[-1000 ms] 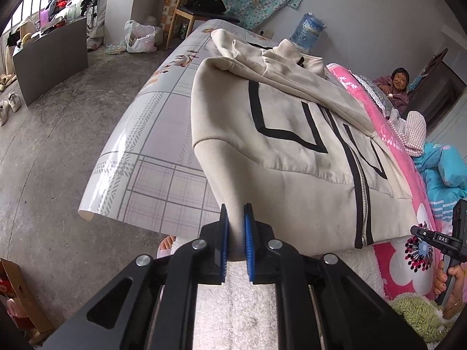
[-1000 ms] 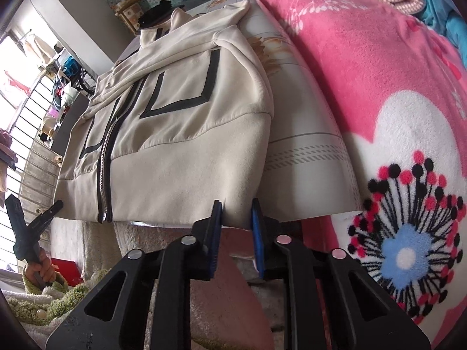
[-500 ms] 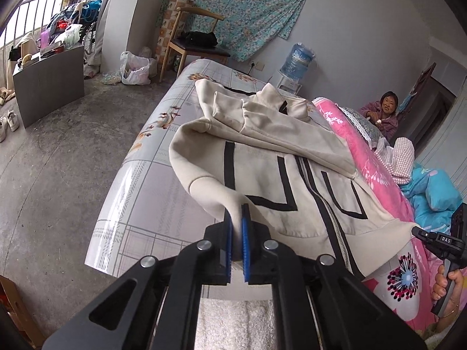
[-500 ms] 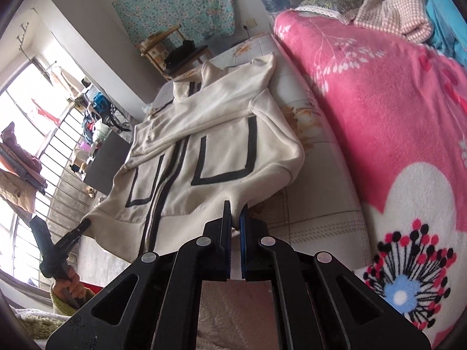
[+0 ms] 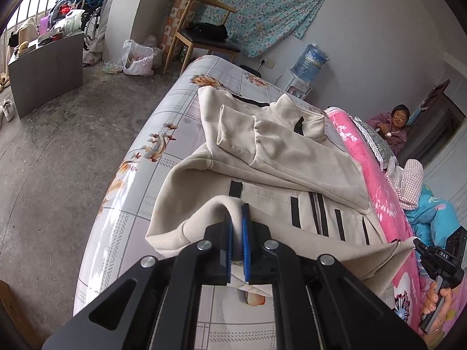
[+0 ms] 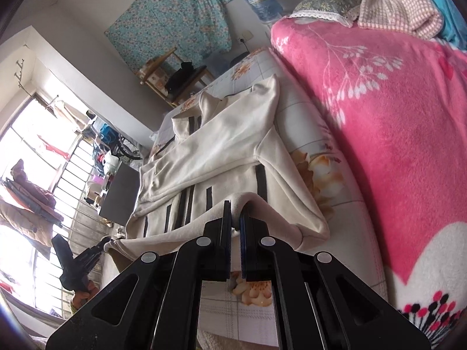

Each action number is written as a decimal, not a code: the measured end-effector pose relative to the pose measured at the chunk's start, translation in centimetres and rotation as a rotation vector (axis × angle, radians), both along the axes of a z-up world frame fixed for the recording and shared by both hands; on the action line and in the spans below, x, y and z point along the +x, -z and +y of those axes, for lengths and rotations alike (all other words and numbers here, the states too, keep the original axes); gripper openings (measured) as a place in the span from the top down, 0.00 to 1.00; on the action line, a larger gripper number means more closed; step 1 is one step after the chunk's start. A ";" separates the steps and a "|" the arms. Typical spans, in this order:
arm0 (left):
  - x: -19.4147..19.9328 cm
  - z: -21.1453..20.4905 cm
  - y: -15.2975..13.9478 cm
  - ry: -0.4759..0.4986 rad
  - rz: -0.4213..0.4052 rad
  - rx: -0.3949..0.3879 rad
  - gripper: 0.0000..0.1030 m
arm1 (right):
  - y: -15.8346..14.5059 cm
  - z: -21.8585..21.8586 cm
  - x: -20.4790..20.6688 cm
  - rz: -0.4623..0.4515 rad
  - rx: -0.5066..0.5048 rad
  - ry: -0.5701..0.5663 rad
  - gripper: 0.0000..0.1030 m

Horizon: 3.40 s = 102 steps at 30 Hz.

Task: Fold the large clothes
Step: 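Lay the lifted hem over the jacket and open both tools, then pinch the folded hem edge with both tools and tug it straight, then grasp the folded edge again with both tools and pull it flat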

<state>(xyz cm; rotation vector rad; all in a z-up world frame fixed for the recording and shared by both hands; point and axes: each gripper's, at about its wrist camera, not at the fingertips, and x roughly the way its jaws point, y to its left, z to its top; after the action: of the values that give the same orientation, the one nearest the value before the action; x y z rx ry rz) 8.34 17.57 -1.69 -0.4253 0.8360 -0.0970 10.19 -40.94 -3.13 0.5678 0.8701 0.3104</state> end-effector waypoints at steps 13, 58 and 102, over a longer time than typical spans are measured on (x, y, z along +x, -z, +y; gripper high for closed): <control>5.6 1.2 3.4 -0.018 0.072 -0.070 0.92 | 3.5 0.0 7.0 0.065 0.004 0.025 0.96; 1.0 0.8 7.5 -0.129 0.048 -0.051 0.90 | 7.0 1.7 3.6 0.051 -0.236 -0.006 0.80; -4.8 -2.3 3.3 0.131 0.052 0.256 0.72 | 1.7 2.9 -1.8 -0.017 -0.417 -0.080 0.38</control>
<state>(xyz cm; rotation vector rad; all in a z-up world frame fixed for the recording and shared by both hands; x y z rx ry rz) 3.51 15.30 -4.97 -0.1325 0.9144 -0.0993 8.43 -38.08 -4.85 0.1436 0.9111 0.1969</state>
